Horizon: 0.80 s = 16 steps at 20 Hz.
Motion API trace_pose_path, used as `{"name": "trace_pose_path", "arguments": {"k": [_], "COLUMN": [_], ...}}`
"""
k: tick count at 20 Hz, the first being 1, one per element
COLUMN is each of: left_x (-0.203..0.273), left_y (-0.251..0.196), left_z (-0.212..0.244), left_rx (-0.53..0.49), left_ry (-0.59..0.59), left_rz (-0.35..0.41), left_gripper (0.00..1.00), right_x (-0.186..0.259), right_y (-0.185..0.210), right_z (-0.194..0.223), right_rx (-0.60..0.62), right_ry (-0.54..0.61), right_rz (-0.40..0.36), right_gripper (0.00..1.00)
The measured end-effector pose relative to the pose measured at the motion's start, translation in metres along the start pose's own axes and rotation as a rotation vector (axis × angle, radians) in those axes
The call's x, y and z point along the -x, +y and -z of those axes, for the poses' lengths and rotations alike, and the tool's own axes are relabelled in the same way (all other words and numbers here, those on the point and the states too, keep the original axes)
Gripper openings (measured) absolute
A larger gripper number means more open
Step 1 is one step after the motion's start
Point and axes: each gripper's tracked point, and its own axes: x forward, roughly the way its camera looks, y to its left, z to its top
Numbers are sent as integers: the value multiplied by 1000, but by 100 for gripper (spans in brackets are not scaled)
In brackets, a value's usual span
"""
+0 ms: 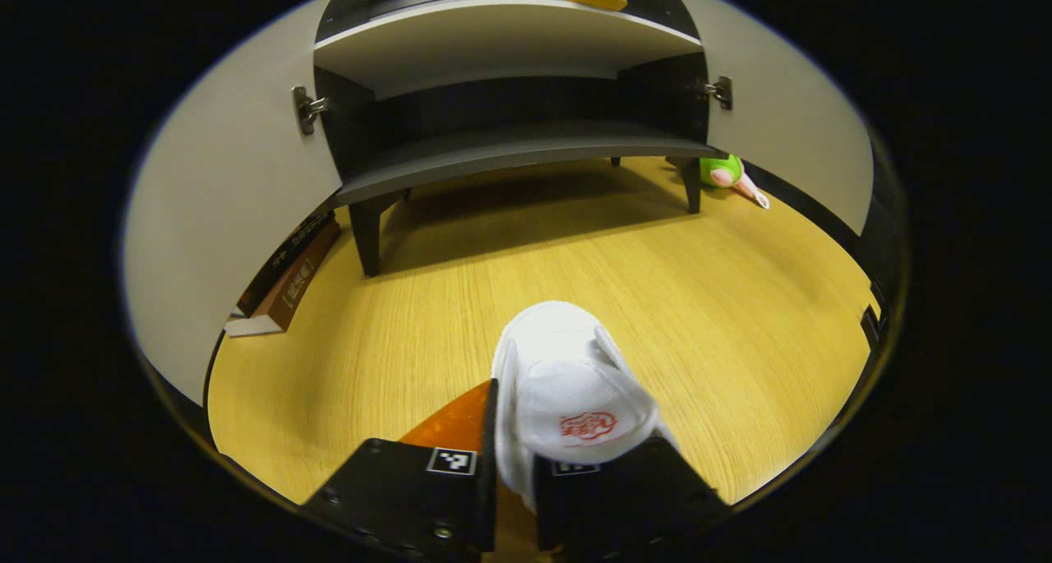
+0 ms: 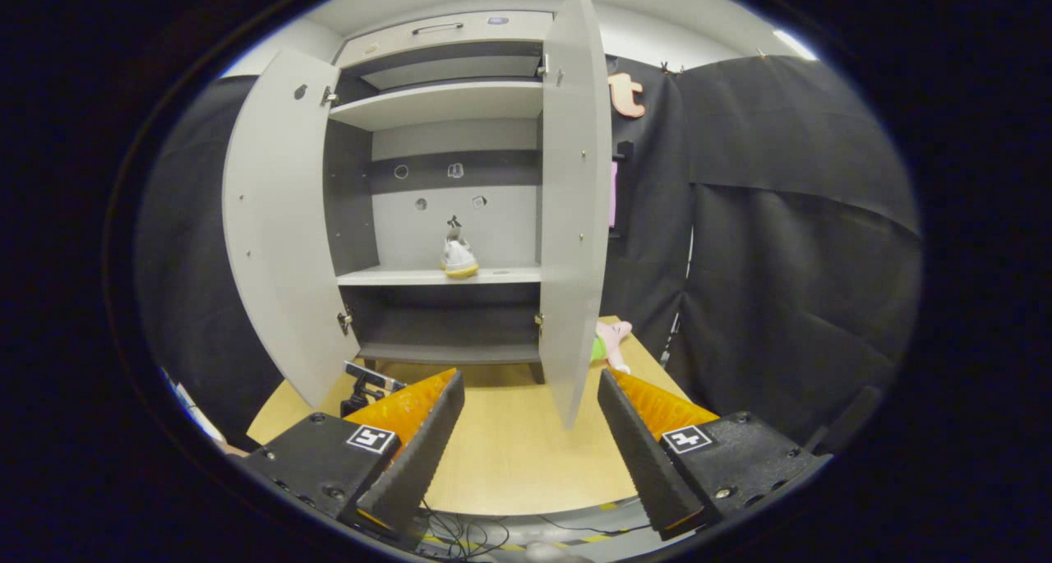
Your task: Grab one shoe with the right hand and put it into the shoe cabinet, grab the other shoe with the left hand and put it into the shoe cabinet; then close the right door with the right hand and the left door with the left hand.
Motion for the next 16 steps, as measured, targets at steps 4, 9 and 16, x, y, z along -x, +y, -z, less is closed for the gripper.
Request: {"name": "trace_pose_path", "arguments": {"k": [4,9,16], "left_x": [9,56,136], "left_y": [0,8,17], "left_z": [-7,-68,-189], "left_rx": [6,0,40], "left_ry": [41,-76,-268], "left_rz": [2,-23,-68], "left_gripper": [15,15,12], "right_x": [-5,-5,-14], "right_y": [6,16,33], "right_z": [-8,-26,-34], "right_rx": [17,86,82], "right_ry": [-26,-94,-125], "right_rz": [-32,-67,-185], "right_gripper": [100,100,100]}}
